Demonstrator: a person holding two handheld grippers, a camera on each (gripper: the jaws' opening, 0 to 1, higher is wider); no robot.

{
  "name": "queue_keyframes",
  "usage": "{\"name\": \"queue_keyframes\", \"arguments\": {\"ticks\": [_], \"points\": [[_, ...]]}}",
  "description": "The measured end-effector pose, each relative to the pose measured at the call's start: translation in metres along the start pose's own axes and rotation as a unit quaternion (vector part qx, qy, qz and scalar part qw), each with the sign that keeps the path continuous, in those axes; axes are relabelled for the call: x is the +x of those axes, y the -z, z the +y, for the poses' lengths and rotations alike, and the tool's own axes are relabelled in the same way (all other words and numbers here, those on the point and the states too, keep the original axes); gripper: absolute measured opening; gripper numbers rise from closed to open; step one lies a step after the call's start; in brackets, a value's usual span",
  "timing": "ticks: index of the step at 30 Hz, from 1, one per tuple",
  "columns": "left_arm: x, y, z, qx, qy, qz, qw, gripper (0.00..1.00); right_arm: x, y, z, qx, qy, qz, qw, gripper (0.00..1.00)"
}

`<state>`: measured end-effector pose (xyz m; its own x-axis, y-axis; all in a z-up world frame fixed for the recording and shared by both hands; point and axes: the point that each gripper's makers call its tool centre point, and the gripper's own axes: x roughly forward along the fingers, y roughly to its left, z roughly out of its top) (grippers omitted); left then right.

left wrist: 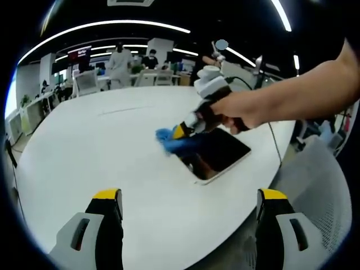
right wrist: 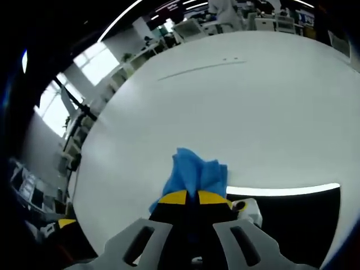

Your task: Wipe the mirror surface with the cleaning cloth until all visible marks leave the cleaned area.

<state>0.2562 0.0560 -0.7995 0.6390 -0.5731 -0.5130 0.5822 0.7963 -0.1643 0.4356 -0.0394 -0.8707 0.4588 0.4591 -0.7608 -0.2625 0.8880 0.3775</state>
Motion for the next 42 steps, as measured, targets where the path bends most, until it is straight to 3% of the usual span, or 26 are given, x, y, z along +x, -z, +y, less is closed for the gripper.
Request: {"name": "queue_keyframes", "arguments": {"ticks": [16,42], "points": [[0.000,-0.001,0.002,0.002,-0.004,-0.004,1.0000,0.99,-0.003,0.004,0.003,-0.010,0.004,-0.003,0.9999,0.00],[0.000,-0.001,0.002,0.000,-0.006,-0.002,1.0000,0.99,-0.018,0.034,0.016,-0.015,-0.016,0.009,0.9997,0.00]]}}
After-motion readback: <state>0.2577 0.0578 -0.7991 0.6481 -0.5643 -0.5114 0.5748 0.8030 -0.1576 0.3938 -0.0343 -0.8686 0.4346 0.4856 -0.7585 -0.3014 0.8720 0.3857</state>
